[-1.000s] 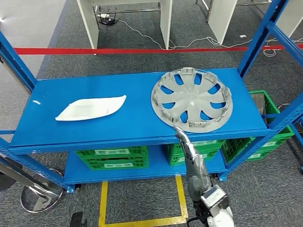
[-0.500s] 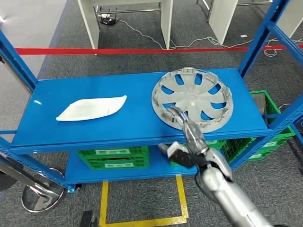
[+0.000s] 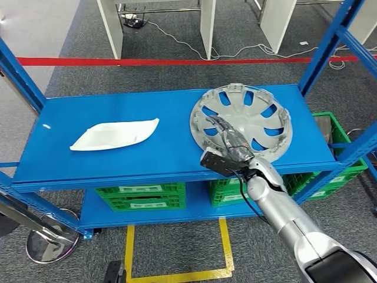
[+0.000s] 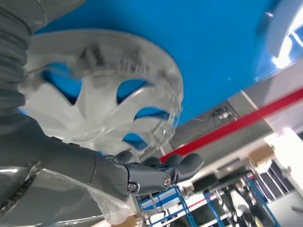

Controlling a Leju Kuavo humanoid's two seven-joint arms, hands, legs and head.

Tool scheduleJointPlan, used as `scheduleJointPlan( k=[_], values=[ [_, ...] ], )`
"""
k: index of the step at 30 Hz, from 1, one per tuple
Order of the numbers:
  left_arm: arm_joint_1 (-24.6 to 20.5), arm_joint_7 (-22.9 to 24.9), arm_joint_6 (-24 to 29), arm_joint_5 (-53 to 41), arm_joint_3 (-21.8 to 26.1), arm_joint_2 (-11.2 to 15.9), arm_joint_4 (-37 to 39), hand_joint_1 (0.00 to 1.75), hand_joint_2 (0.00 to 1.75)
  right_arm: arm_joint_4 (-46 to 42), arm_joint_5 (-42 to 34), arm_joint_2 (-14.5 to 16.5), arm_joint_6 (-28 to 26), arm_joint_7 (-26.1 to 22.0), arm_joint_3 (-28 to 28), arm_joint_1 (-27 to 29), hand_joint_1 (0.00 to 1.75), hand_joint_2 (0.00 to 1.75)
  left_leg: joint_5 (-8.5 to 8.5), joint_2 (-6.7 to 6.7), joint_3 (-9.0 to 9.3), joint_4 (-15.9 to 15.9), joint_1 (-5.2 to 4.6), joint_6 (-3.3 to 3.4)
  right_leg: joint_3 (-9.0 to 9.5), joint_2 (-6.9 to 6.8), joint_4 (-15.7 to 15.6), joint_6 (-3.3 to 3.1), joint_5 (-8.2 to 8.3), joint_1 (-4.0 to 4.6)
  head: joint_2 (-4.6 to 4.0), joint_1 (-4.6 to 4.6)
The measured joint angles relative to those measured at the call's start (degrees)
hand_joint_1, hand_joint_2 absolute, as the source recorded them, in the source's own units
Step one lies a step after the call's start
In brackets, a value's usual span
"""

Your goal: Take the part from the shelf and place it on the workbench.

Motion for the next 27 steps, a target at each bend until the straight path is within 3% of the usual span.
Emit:
scheduleJointPlan(
  k=[2, 3, 5, 7, 8, 9, 10, 12, 13, 17, 19, 21, 22, 23, 24, 26, 27],
  values=[
    [0.0, 0.6, 0.0, -0.2, -0.2, -0.1, 0.0, 0.0, 0.0, 2.9, 0.9, 0.8, 0.1, 1.6, 0.5, -1.6, 0.0, 1.75, 0.13, 0.0, 0.24, -0.4, 0.17, 0.57, -0.68, -0.05, 1.1, 0.57, -0.93, -0.11, 0.0, 0.06],
    [-0.1, 0.9, -0.1, -0.4, -0.3, -0.2, 0.0, 0.0, 0.0, 4.4, 1.1, 1.1, 0.8, 2.5, 0.7, -2.6, 0.0, 1.75, 0.19, 0.02, 0.37, -0.6, 0.29, 0.87, -1.79, -0.05, 3.2, 0.78, -2.12, -0.14, 0.0, 0.13],
    [-0.2, 1.4, -0.4, -0.8, -0.6, -0.2, 0.0, 0.0, 0.0, 7.4, 1.0, 1.4, 2.9, 3.8, 1.0, -4.3, 0.0, 1.75, 0.11, 0.03, 0.44, -0.6, 0.33, 1.29, -5.52, -0.07, 10.5, 1.04, -5.23, -0.2, 0.0, 0.22],
    [-0.1, 1.8, -0.5, -1.1, -1.0, -0.3, 0.0, 0.0, 0.0, 9.8, 0.7, 1.5, 4.9, 4.3, 1.2, -5.2, 0.0, 1.75, 0.02, -0.11, 0.5, -0.5, 0.33, 1.45, -8.72, -0.06, 16.1, 1.16, -6.35, -0.21, 0.0, 0.22],
    [-0.1, 1.9, -0.5, -1.1, -1.2, -0.3, 0.0, 0.0, 0.0, 10.7, 0.6, 1.5, 5.4, 4.4, 1.3, -5.4, 0.0, 1.75, -0.04, -0.22, 0.54, -0.5, 0.33, 1.46, -9.01, -0.07, 16.0, 1.13, -5.4, -0.21, 0.0, 0.24],
    [0.0, 2.0, -0.5, -1.2, -1.3, -0.3, 0.0, 0.0, 0.0, 11.4, 0.5, 1.5, 5.7, 4.5, 1.4, -5.7, 0.0, 1.75, -0.12, -0.33, 0.62, -0.4, 0.33, 1.41, -8.17, -0.07, 13.6, 1.01, -3.49, -0.21, 0.0, 0.25],
    [0.0, 2.0, -0.5, -1.2, -1.3, -0.3, 0.0, 0.0, 0.0, 11.9, 0.5, 1.5, 5.9, 4.5, 1.5, -6.0, 0.0, 1.75, -0.25, -0.4, 0.7, -0.3, 0.32, 1.27, -6.53, -0.11, 9.6, 0.84, -1.2, -0.2, 0.0, 0.25],
    [-0.1, 2.2, -0.6, -1.4, -1.5, -0.3, 0.0, 0.0, 0.0, 12.8, 0.4, 1.4, 6.4, 4.5, 1.5, -6.8, 0.0, 1.75, -0.58, -0.38, 0.66, 0.0, 0.07, 0.77, -3.1, -0.13, 2.7, 0.48, 1.38, -0.04, 0.0, 0.2],
    [-0.1, 2.3, -0.7, -1.6, -1.6, -0.3, 0.0, 0.0, 0.0, 13.2, 0.3, 1.4, 6.9, 4.5, 1.6, -7.1, 0.0, 1.75, -0.65, -0.33, 0.61, 0.1, -0.04, 0.5, -2.2, -0.1, 1.1, 0.31, 1.63, 0.05, 0.0, 0.15],
    [-0.1, 2.6, -1.3, -2.2, -2.2, -0.2, 0.0, 0.0, 0.0, 14.5, 0.0, 1.2, 8.6, 6.1, 1.8, -7.0, 0.0, 1.75, -1.46, -0.22, 0.33, 1.0, -0.02, -0.47, -1.69, -0.02, 0.5, -0.69, 1.38, -0.06, 0.0, 0.09],
    [-0.1, 2.7, -1.3, -2.3, -2.5, 0.0, 0.0, 0.0, 0.0, 15.0, 0.1, 1.1, 8.5, 7.4, 1.9, -7.2, 0.0, 1.75, -4.22, -0.16, -1.68, 5.7, 0.12, -1.09, -1.49, -0.04, 0.3, -1.21, 1.4, -0.24, 0.0, -0.14],
    [-0.1, 2.9, -1.3, -2.3, -2.6, 0.1, 0.0, 0.0, 0.0, 15.6, 0.5, 1.1, 7.9, 9.2, 1.9, -7.2, 0.0, 1.75, -7.38, -0.13, -5.2, 13.2, 0.22, -1.42, -1.4, -0.03, 0.4, -1.47, 1.3, -0.2, 0.0, -0.26],
    [-0.1, 3.0, -1.3, -2.2, -2.6, 0.1, 0.0, 0.0, 0.0, 15.9, 0.8, 1.0, 7.4, 10.1, 1.9, -7.2, 0.0, 1.75, -7.9, -0.13, -6.42, 15.7, 0.23, -1.45, -1.34, -0.03, 0.4, -1.5, 1.26, -0.17, 0.0, -0.26],
    [0.0, 3.0, -1.3, -2.2, -2.7, 0.2, 0.0, 0.0, 0.0, 16.2, 1.1, 1.0, 7.0, 10.9, 2.0, -7.3, 0.0, 1.75, -7.32, -0.13, -6.7, 16.1, 0.22, -1.39, -1.25, 0.0, 0.4, -1.51, 1.21, -0.16, 0.0, -0.26],
    [0.0, 3.1, -1.3, -2.1, -2.7, 0.2, 0.0, 0.0, 0.0, 16.4, 1.6, 1.0, 6.7, 11.8, 2.0, -7.4, 0.0, 1.75, -5.7, -0.13, -5.9, 14.2, 0.22, -1.23, -1.1, 0.04, 0.4, -1.49, 1.15, -0.15, 0.0, -0.26],
    [0.0, 3.2, -1.4, -2.1, -2.7, 0.3, 0.0, 0.0, 0.0, 16.8, 2.5, 0.9, 6.4, 13.2, 2.0, -7.7, 0.0, 1.75, -1.7, -0.14, -2.36, 6.7, 0.13, -0.7, -0.74, 0.12, 0.4, -1.32, 0.95, -0.08, 0.0, -0.25],
    [-0.1, 3.3, -1.4, -2.0, -2.7, 0.3, 0.0, 0.0, 0.0, 17.1, 3.0, 0.8, 6.4, 13.8, 2.0, -7.9, 0.0, 1.75, -0.62, -0.14, -0.82, 3.3, 0.05, -0.44, -0.71, 0.17, 0.4, -1.14, 0.86, 0.01, 0.0, -0.23]
  ],
)
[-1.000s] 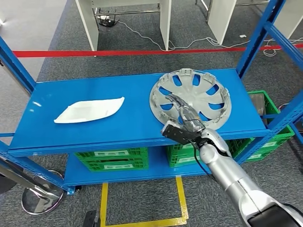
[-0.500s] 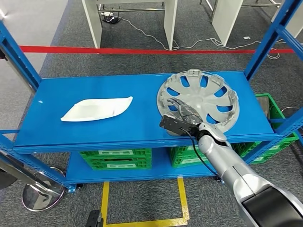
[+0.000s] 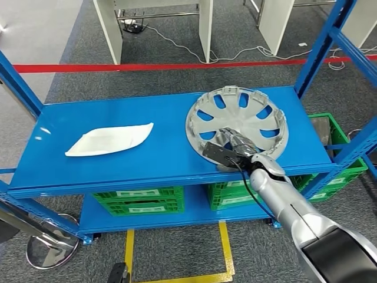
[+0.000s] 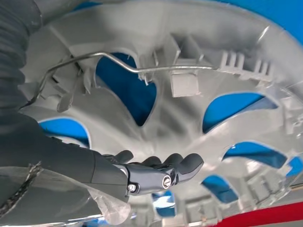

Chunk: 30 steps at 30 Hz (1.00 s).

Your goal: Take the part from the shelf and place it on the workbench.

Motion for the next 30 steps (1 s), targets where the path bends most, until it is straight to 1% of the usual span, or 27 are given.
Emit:
scheduleJointPlan(
  k=[1, 2, 4, 5, 6, 7, 9, 10, 11, 12, 13, 14, 15, 16, 17, 19, 20, 21, 22, 24, 25, 26, 27, 28, 29, 30],
  values=[
    [0.0, 0.1, 0.0, 0.0, 0.0, 0.0, 0.0, 0.0, 0.0, 0.2, 0.6, -0.1, -0.1, 0.7, 0.0, -0.2, 0.0, 1.75, 0.41, 0.01, 0.93, -2.1, -0.1, 0.2, -0.06, 0.03, 0.0, 0.24, -0.03, 0.07, 0.0, 0.03],
    [0.0, 0.2, 0.0, 0.0, 0.0, 0.1, 0.0, 0.0, 0.0, 0.4, 1.3, -0.2, -0.3, 1.4, 0.0, -0.4, 0.0, 1.75, 0.21, 0.02, 1.25, -2.9, -0.21, 0.36, -0.15, 0.05, 0.0, 0.51, -0.02, 0.11, 0.0, 0.04],
    [0.0, 0.4, 0.0, 0.1, 0.0, 0.1, 0.0, 0.0, 0.0, 0.8, 3.2, -0.4, -1.1, 3.1, 0.2, -0.7, 0.0, 1.75, 0.29, 0.08, 1.35, -3.3, -0.15, 0.83, -0.36, 0.05, -0.1, 1.16, -0.05, 0.01, 0.0, 0.05],
    [0.0, 0.5, 0.0, 0.1, 0.0, 0.0, 0.0, 0.0, 0.0, 0.9, 4.4, -0.6, -1.6, 4.1, 0.4, -0.9, 0.0, 1.75, 0.41, 0.12, 1.48, -3.6, -0.05, 1.14, -0.65, 0.04, 0.4, 1.45, -0.48, -0.04, 0.0, 0.1],
    [0.0, 0.5, 0.0, 0.1, 0.0, 0.0, 0.0, 0.0, 0.0, 1.1, 5.5, -0.8, -1.9, 5.0, 0.6, -1.0, 0.0, 1.75, 0.53, 0.16, 1.61, -3.8, 0.07, 1.47, -1.42, 0.03, 1.9, 1.73, -1.49, -0.08, 0.0, 0.22],
    [0.0, 0.5, 0.1, 0.1, 0.0, 0.0, 0.0, 0.0, 0.0, 1.3, 6.5, -0.9, -2.1, 5.9, 0.9, -1.1, 0.0, 1.75, 0.6, 0.2, 1.71, -4.0, 0.17, 1.73, -2.77, 0.01, 4.7, 1.95, -3.02, -0.14, 0.0, 0.3],
    [0.0, 0.5, 0.1, 0.2, 0.0, 0.0, 0.0, 0.0, 0.0, 1.8, 7.8, -1.1, -1.6, 6.9, 1.4, -1.2, 0.0, 1.75, 0.56, 0.22, 1.71, -3.9, 0.14, 1.97, -6.4, -0.04, 12.4, 2.28, -6.45, -0.2, 0.0, 0.44],
    [0.0, 0.6, 0.2, 0.3, 0.0, 0.0, 0.0, 0.0, 0.0, 2.0, 8.1, -1.2, -1.2, 7.3, 1.5, -1.2, 0.0, 1.75, 0.54, 0.22, 1.75, -3.9, 0.13, 2.0, -7.82, -0.05, 15.2, 2.38, -7.23, -0.21, 0.0, 0.43],
    [0.0, 0.6, 0.2, 0.3, 0.0, 0.0, 0.0, 0.0, 0.0, 2.3, 8.3, -1.3, -0.9, 7.5, 1.6, -1.3, 0.0, 1.75, 0.52, 0.21, 1.81, -3.9, 0.13, 2.01, -8.35, -0.06, 16.1, 2.43, -6.96, -0.22, 0.0, 0.46],
    [0.0, 0.6, 0.2, 0.3, 0.0, 0.1, 0.0, 0.0, 0.0, 2.4, 8.4, -1.3, -0.6, 7.7, 1.6, -1.5, 0.34, 1.75, 0.48, 0.2, 1.91, -3.9, 0.13, 1.98, -7.67, -0.09, 14.6, 2.39, -5.58, -0.22, 0.0, 0.46],
    [0.0, 0.6, 0.2, 0.4, 0.0, 0.0, 0.0, 0.0, 0.0, 2.5, 8.5, -1.4, -0.4, 7.9, 1.7, -1.7, 0.78, 1.75, 0.41, 0.18, 2.05, -3.9, 0.13, 1.92, -5.93, -0.14, 11.1, 2.29, -3.5, -0.22, 0.0, 0.46],
    [0.0, 0.6, 0.2, 0.4, 0.0, 0.0, 0.0, 0.0, 0.0, 2.6, 8.5, -1.4, -0.3, 7.9, 1.7, -1.9, 1.21, 1.75, 0.32, 0.16, 2.16, -3.9, 0.11, 1.79, -3.81, -0.22, 6.8, 2.13, -1.75, -0.2, 0.0, 0.46],
    [0.0, 0.6, 0.2, 0.4, 0.0, 0.0, 0.0, 0.0, 0.0, 2.7, 8.6, -1.4, -0.2, 7.9, 1.8, -2.1, 1.65, 1.75, 0.22, 0.11, 2.18, -3.7, 0.0, 1.58, -1.86, -0.24, 3.1, 1.9, -0.54, -0.14, 0.0, 0.44],
    [0.0, 0.6, 0.2, 0.4, 0.0, 0.0, 0.0, 0.0, 0.0, 2.8, 8.6, -1.4, 0.0, 7.9, 1.9, -2.2, 1.75, 1.75, 0.18, 0.08, 2.14, -3.7, -0.09, 1.31, -0.56, -0.25, 0.7, 1.65, 0.01, -0.08, 0.0, 0.4],
    [0.0, 0.6, 0.3, 0.4, 0.0, 0.0, 0.0, 0.0, 0.0, 2.9, 8.6, -1.4, 0.3, 7.9, 1.9, -2.2, 1.75, 1.75, 0.2, 0.05, 2.08, -3.6, -0.15, 1.02, -0.03, -0.21, -0.2, 1.37, -0.03, 0.03, 0.0, 0.38],
    [0.0, 0.6, 0.6, 0.4, 0.0, 0.1, 0.0, 0.0, 0.0, 3.1, 8.7, -1.4, 1.3, 7.9, 2.0, -2.2, 1.75, 1.75, 0.26, 0.05, 2.06, -3.7, -0.13, 0.39, 0.18, -0.11, -0.4, 0.72, 0.17, 0.07, 0.0, 0.37],
    [0.0, 0.6, 0.8, 0.5, 0.0, 0.1, 0.0, 0.0, 0.0, 3.2, 8.8, -1.4, 2.0, 7.9, 2.0, -2.3, 1.75, 1.75, -0.09, 0.07, 2.0, -3.4, -0.08, 0.06, 0.28, -0.12, -0.5, 0.4, 0.3, 0.0, 0.0, 0.33],
    [-0.1, 0.6, 0.9, 0.6, 0.0, 0.2, 0.0, 0.0, 0.0, 3.3, 9.0, -1.4, 2.6, 7.8, 2.0, -2.4, 1.75, 1.75, -0.98, 0.09, 1.57, -2.2, -0.04, -0.27, 0.39, -0.15, -0.7, 0.09, 0.42, -0.13, 0.0, 0.21],
    [-0.1, 0.6, 1.1, 0.7, 0.0, 0.3, 0.0, 0.0, 0.0, 3.4, 9.1, -1.4, 3.1, 7.8, 2.1, -2.5, 1.75, 1.75, -2.44, 0.1, 0.65, 0.1, 0.05, -0.59, 0.49, -0.2, -0.8, -0.14, 0.5, -0.27, 0.0, 0.1],
    [-0.1, 0.6, 1.2, 0.8, 0.0, 0.4, 0.0, 0.0, 0.0, 3.6, 9.5, -1.4, 3.7, 7.7, 2.1, -2.5, 1.75, 1.75, -6.11, 0.13, -2.49, 7.4, 0.23, -1.07, 0.51, -0.24, -0.8, -0.34, 0.5, -0.26, 0.0, -0.08],
    [0.0, 0.6, 1.2, 0.9, 0.0, 0.4, 0.0, 0.0, 0.0, 3.7, 9.6, -1.4, 4.0, 7.7, 2.2, -2.4, 1.75, 1.75, -7.29, 0.13, -3.93, 10.7, 0.29, -1.21, 0.52, -0.25, -0.8, -0.35, 0.49, -0.25, 0.0, -0.06],
    [0.0, 0.6, 1.2, 1.0, 0.0, 0.4, 0.0, 0.0, 0.0, 3.8, 9.6, -1.4, 4.1, 7.7, 2.2, -2.4, 1.75, 1.75, -7.49, 0.13, -4.66, 12.5, 0.31, -1.27, 0.55, -0.25, -0.8, -0.36, 0.49, -0.24, 0.0, -0.07],
    [0.0, 0.6, 1.2, 1.0, 0.0, 0.5, 0.0, 0.0, 0.0, 3.9, 9.7, -1.4, 4.2, 7.7, 2.2, -2.4, 1.75, 1.75, -6.57, 0.13, -4.37, 12.0, 0.32, -1.26, 0.61, -0.24, -0.8, -0.34, 0.48, -0.24, 0.0, -0.07],
    [0.0, 0.6, 1.2, 0.9, 0.0, 0.5, 0.0, 0.0, 0.0, 4.0, 9.8, -1.4, 4.3, 7.7, 2.2, -2.5, 1.75, 1.75, -4.74, 0.14, -3.03, 9.2, 0.34, -1.18, 0.69, -0.23, -0.8, -0.3, 0.45, -0.24, 0.0, -0.07],
    [0.0, 0.6, 1.2, 0.9, 0.0, 0.6, 0.0, 0.0, 0.0, 4.0, 9.8, -1.4, 4.3, 7.7, 2.2, -2.5, 1.75, 1.75, -2.67, 0.14, -1.08, 5.2, 0.35, -1.03, 0.76, -0.22, -0.7, -0.21, 0.42, -0.24, 0.0, -0.07],
    [-0.1, 0.6, 1.2, 0.9, 0.0, 0.6, 0.0, 0.0, 0.0, 4.1, 9.9, -1.4, 4.4, 7.6, 2.2, -2.5, 1.75, 1.75, -1.25, 0.14, 0.81, 1.3, 0.31, -0.86, 0.74, -0.2, -0.7, -0.04, 0.35, -0.11, 0.0, -0.07]
  ],
)
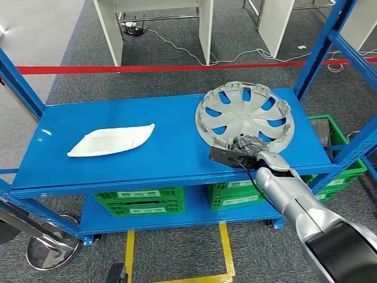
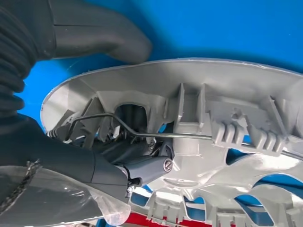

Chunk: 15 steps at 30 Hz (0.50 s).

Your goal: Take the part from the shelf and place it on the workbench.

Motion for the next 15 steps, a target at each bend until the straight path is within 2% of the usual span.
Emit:
scheduleJointPlan(
  k=[1, 2, 4, 6, 7, 10, 11, 12, 13, 15],
  values=[
    [0.0, 0.0, 0.0, 0.0, 0.0, 0.0, 0.0, 0.0, 0.0, 0.1, 0.0, 0.0, 0.1, 0.0, 0.0, 0.0, 1.75, 1.75, 0.79, -0.02, 1.32, -2.8, -0.04, 0.23, -0.09, 0.02, 0.1, 0.25, -0.01, 0.12, 0.0, 0.03],
    [0.0, 0.0, 0.0, 0.0, 0.0, 0.0, 0.0, 0.0, 0.0, 0.1, 0.0, 0.0, 0.2, -0.1, 0.0, 0.0, 1.75, 1.75, 0.93, -0.04, 1.96, -4.4, -0.11, 0.49, -0.21, 0.04, 0.1, 0.54, 0.01, 0.22, 0.0, 0.04],
    [0.0, 0.0, 0.1, -0.1, 0.0, 0.0, 0.0, 0.0, 0.0, 0.2, 0.1, 0.0, 0.5, -0.4, 0.0, 0.0, 1.75, 1.75, 0.82, -0.07, 2.02, -4.9, -0.21, 1.19, -0.29, 0.05, -0.1, 1.21, 0.15, 0.23, 0.0, 0.08],
    [0.0, 0.0, 0.4, -0.2, 0.0, 0.0, 0.0, 0.0, 0.0, 0.3, 0.1, 0.0, 0.8, -0.8, 0.0, -0.1, 1.75, 1.75, 1.1, 0.03, 2.16, -5.3, -0.11, 1.97, -0.87, 0.05, 0.8, 1.82, -0.66, 0.08, 0.0, 0.19],
    [0.0, 0.0, 0.5, -0.3, 0.0, 0.0, 0.0, 0.0, 0.0, 0.4, 0.1, 0.0, 0.9, -1.0, 0.0, -0.1, 1.75, 1.75, 1.24, 0.1, 2.22, -5.4, -0.01, 2.32, -1.88, 0.04, 2.8, 2.07, -1.88, 0.03, 0.0, 0.3],
    [0.0, 0.0, 0.8, -0.3, 0.0, 0.1, 0.0, 0.0, 0.0, 0.7, -0.1, 0.0, 1.1, -2.0, 0.0, 0.1, 1.75, 1.75, 1.29, 0.26, 2.07, -5.4, -0.05, 2.74, -7.36, 0.02, 13.8, 2.48, -6.69, -0.04, 0.0, 0.46],
    [0.1, 0.0, 0.9, -0.3, 0.0, 0.1, 0.0, 0.0, 0.0, 0.8, -0.2, 0.0, 1.1, -2.4, 0.0, 0.1, 1.75, 1.75, 1.28, 0.29, 2.06, -5.4, -0.08, 2.76, -8.52, 0.01, 16.0, 2.52, -7.07, -0.04, 0.0, 0.45],
    [0.1, 0.0, 0.9, -0.3, 0.0, 0.1, 0.0, 0.0, 0.0, 0.8, -0.2, 0.0, 1.1, -2.7, 0.0, 0.2, 1.75, 1.75, 1.27, 0.3, 2.09, -5.4, -0.09, 2.76, -8.61, 0.01, 16.1, 2.5, -6.36, -0.04, 0.0, 0.46],
    [0.1, 0.0, 0.9, -0.3, 0.0, 0.1, 0.0, 0.0, 0.0, 0.8, -0.2, 0.0, 1.1, -2.9, 0.0, 0.1, 1.75, 1.75, 1.25, 0.3, 2.16, -5.4, -0.1, 2.73, -7.49, 0.0, 13.7, 2.4, -4.69, -0.04, 0.0, 0.46],
    [0.1, 0.0, 0.9, -0.3, 0.0, 0.1, 0.0, 0.0, 0.0, 0.8, -0.2, 0.0, 1.0, -3.3, 0.0, 0.0, 1.75, 1.75, 1.11, 0.26, 2.24, -5.3, -0.21, 2.49, -3.31, -0.04, 5.6, 2.07, -1.2, 0.0, 0.0, 0.48]
  ],
)
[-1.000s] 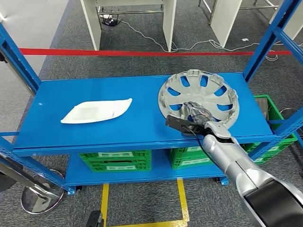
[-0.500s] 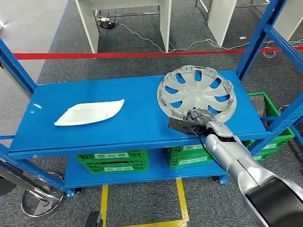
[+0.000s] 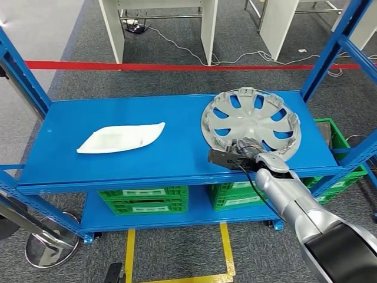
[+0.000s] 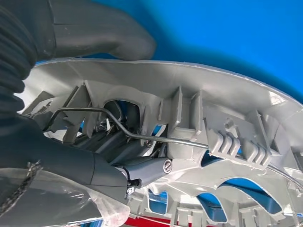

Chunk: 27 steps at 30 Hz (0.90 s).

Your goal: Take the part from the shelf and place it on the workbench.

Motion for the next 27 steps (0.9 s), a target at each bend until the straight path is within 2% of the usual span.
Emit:
scheduleJointPlan(
  k=[1, 2, 5, 6, 8, 10, 11, 12, 13, 15, 16, 17, 18, 21, 22, 23, 25, 26, 27],
  values=[
    [0.0, 0.0, 0.0, 0.0, 0.0, 0.0, 0.0, 0.0, 0.0, 0.0, 0.0, 0.0, -0.2, -0.4, 0.0, -0.1, 1.75, 1.75, -0.08, -0.02, -0.05, 0.1, -0.11, -0.24, 1.73, 0.01, -3.2, -0.26, 0.93, 0.04, 0.0, -0.03],
    [0.0, 0.0, 0.1, 0.0, 0.0, 0.0, 0.0, 0.0, 0.0, 0.0, 0.2, 0.1, -0.7, -1.0, 0.0, 0.0, 1.75, 1.75, -0.12, -0.03, -0.12, 0.2, -0.21, -0.51, 2.73, 0.04, -5.0, -0.5, 1.2, 0.1, 0.0, -0.07],
    [0.0, -0.2, 0.1, 0.1, 0.0, 0.1, 0.0, 0.0, 0.0, -0.1, 0.6, 0.3, -2.5, -2.4, 0.1, 0.2, 1.75, 1.75, -0.17, -0.07, -0.22, 0.3, -0.18, -1.36, 3.02, 0.05, -5.6, -1.33, 1.21, 0.14, 0.0, -0.1],
    [0.0, -0.2, 0.2, 0.2, 0.0, 0.1, 0.0, 0.0, 0.0, -0.1, 0.8, 0.3, -2.9, -2.6, 0.1, 0.2, 1.75, 1.75, -0.72, -0.09, -0.45, 0.9, -0.11, -1.7, 3.06, 0.0, -5.6, -1.64, 1.31, 0.06, 0.0, -0.19],
    [0.0, -0.3, 0.3, 0.2, 0.0, 0.2, 0.0, 0.0, 0.0, -0.2, 1.1, 0.4, -3.8, -2.8, 0.1, 0.2, 1.75, 1.75, -3.65, -0.13, -2.35, 5.5, 0.04, -2.39, 3.11, -0.15, -5.8, -2.14, 1.43, -0.11, 0.0, -0.39],
    [0.1, -0.4, 0.6, 0.2, 0.0, 0.3, 0.0, 0.0, 0.0, -0.5, 1.7, 0.5, -5.9, -3.4, 0.1, 0.7, 1.75, 1.75, -7.38, -0.13, -5.78, 13.4, 0.13, -2.77, 3.08, -0.23, -5.7, -2.32, 1.39, -0.09, 0.0, -0.49],
    [0.1, -0.5, 0.8, 0.2, 0.0, 0.3, 0.0, 0.0, 0.0, -0.8, 2.3, 0.6, -7.9, -3.8, 0.1, 1.2, 1.75, 1.75, -8.18, -0.13, -7.01, 16.1, 0.17, -2.86, 3.08, -0.25, -5.7, -2.32, 1.38, -0.08, 0.0, -0.48],
    [0.2, -0.5, 1.0, 0.3, 0.0, 0.4, 0.0, 0.0, 0.0, -1.4, 3.1, 0.6, -10.3, -4.3, 0.2, 1.8, 1.75, 1.75, -7.85, -0.12, -7.37, 16.9, 0.2, -2.88, 3.08, -0.25, -5.7, -2.31, 1.37, -0.08, 0.0, -0.48],
    [0.3, -0.6, 1.2, 0.3, 0.0, 0.4, 0.0, 0.0, 0.0, -2.5, 4.1, 0.6, -13.0, -4.6, 0.2, 2.5, 1.75, 1.75, -6.42, -0.12, -6.67, 15.3, 0.25, -2.83, 3.09, -0.2, -5.6, -2.28, 1.35, -0.09, 0.0, -0.48],
    [0.3, -0.8, 1.4, 0.4, 0.0, 0.6, 0.0, 0.0, 0.0, -5.6, 6.4, 0.5, -18.1, -4.9, 0.1, 3.9, 1.75, 1.75, -2.28, -0.13, -3.28, 7.8, 0.32, -2.53, 3.11, 0.02, -5.5, -2.07, 1.22, -0.07, 0.0, -0.48],
    [0.3, -0.8, 1.6, 0.4, 0.0, 0.6, 0.0, 0.0, 0.0, -7.4, 7.5, 0.5, -20.0, -4.9, 0.0, 4.4, 1.75, 1.75, -0.98, -0.14, -1.74, 4.3, 0.29, -2.32, 2.99, 0.17, -5.4, -1.89, 1.16, 0.03, 0.0, -0.48],
    [0.3, -0.9, 1.7, 0.4, 0.0, 0.7, 0.0, 0.0, 0.0, -9.1, 8.6, 0.4, -21.5, -4.9, -0.2, 5.0, 1.75, 1.75, -0.38, -0.14, -0.83, 2.0, 0.25, -2.08, 2.8, 0.27, -5.3, -1.65, 1.15, 0.13, 0.0, -0.47],
    [0.3, -0.9, 1.8, 0.4, 0.0, 0.7, 0.0, 0.0, 0.0, -10.7, 9.8, 0.3, -22.7, -4.8, -0.3, 5.7, 1.75, 1.75, -0.48, -0.17, -0.55, 1.1, 0.17, -1.85, 2.59, 0.32, -5.3, -1.39, 1.18, 0.21, 0.0, -0.45],
    [0.5, -0.9, 2.1, 0.3, 0.0, 0.8, 0.0, 0.0, 0.0, -16.5, 14.2, -0.6, -26.6, -4.7, -1.0, 8.7, 1.75, 1.75, -0.42, -0.23, -0.53, 0.5, 0.24, -0.92, 2.04, 0.19, -5.0, -0.51, 0.74, 0.06, 0.0, -0.39],
    [0.5, -0.9, 2.2, 0.3, 0.0, 0.9, 0.0, 0.0, 0.0, -18.7, 15.7, -0.9, -27.8, -4.7, -1.4, 9.7, 1.75, 1.75, -0.34, -0.22, -0.44, 0.3, 0.32, -0.53, 1.33, 0.16, -3.7, -0.25, -0.16, 0.0, 0.0, -0.29],
    [0.5, -0.9, 2.2, 0.2, 0.0, 1.0, 0.0, 0.0, 0.0, -20.8, 17.0, -1.3, -28.7, -4.7, -1.8, 10.6, 1.75, 1.75, -0.3, -0.19, -0.34, 0.1, 0.41, -0.19, 0.0, 0.16, -1.1, -0.04, -1.61, -0.04, 0.0, -0.23],
    [0.4, -0.9, 2.2, 0.0, 0.0, 1.1, 0.0, 0.0, 0.0, -24.7, 18.9, -1.8, -29.5, -4.7, -2.7, 12.6, 1.75, 1.75, -0.43, -0.16, -0.32, 0.2, 0.36, 0.2, -3.81, 0.14, 6.7, 0.23, -4.97, -0.05, 0.0, -0.1],
    [0.5, -0.9, 2.2, -0.1, 0.0, 1.2, 0.0, 0.0, 0.0, -26.5, 19.8, -2.1, -29.7, -4.7, -3.2, 13.8, 1.75, 1.75, -0.5, -0.2, -0.29, 0.2, 0.35, 0.29, -5.51, 0.14, 10.0, 0.31, -5.92, -0.06, 0.0, -0.12],
    [0.5, -0.9, 2.3, -0.2, 0.0, 1.3, 0.0, 0.0, 0.0, -28.2, 20.6, -2.3, -29.9, -4.8, -3.6, 15.0, 1.75, 1.75, -0.56, -0.28, -0.25, 0.2, 0.35, 0.33, -6.41, 0.14, 11.4, 0.33, -5.89, -0.06, 0.0, -0.09]
  ],
)
